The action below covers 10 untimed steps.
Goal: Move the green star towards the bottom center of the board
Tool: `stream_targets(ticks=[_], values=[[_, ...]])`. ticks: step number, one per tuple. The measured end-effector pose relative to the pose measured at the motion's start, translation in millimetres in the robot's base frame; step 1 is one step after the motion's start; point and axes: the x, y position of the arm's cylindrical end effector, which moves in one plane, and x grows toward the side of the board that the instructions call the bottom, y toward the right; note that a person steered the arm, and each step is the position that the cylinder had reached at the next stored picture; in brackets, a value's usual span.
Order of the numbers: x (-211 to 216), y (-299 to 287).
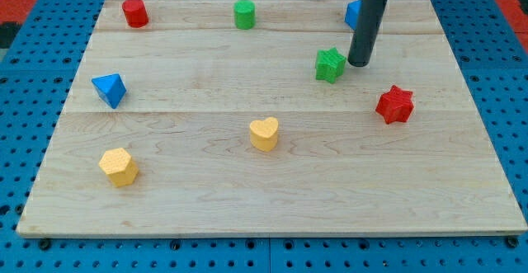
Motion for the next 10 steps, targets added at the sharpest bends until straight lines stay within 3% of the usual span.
stream_targets(ticks=[2, 3, 5, 9, 10], values=[[25, -99], [17, -82], [34, -106], [20, -215], [27, -193]])
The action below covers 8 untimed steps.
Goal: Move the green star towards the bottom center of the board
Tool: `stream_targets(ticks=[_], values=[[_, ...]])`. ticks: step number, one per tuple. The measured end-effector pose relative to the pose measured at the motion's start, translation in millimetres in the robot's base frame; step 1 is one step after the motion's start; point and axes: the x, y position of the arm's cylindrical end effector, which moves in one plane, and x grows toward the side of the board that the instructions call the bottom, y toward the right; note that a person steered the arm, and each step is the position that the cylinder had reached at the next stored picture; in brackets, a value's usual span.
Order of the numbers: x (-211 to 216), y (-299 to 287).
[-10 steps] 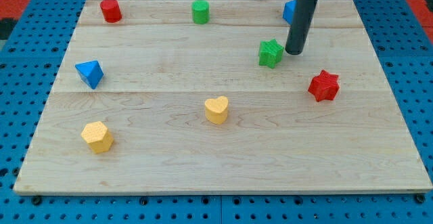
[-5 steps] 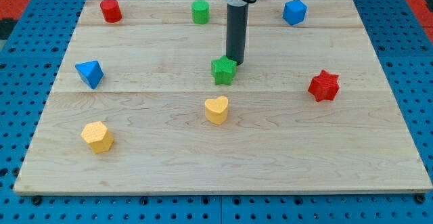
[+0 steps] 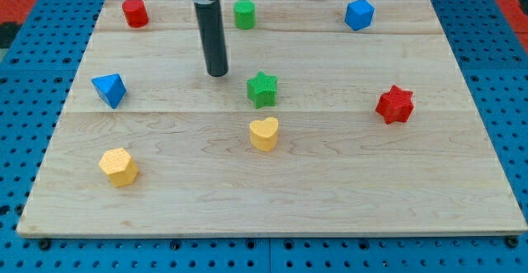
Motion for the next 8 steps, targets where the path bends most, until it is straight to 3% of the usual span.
stream_targets(ticks=[1, 4, 6, 7, 8], values=[[16, 11], [47, 138], [130, 155], [149, 193], [158, 142]])
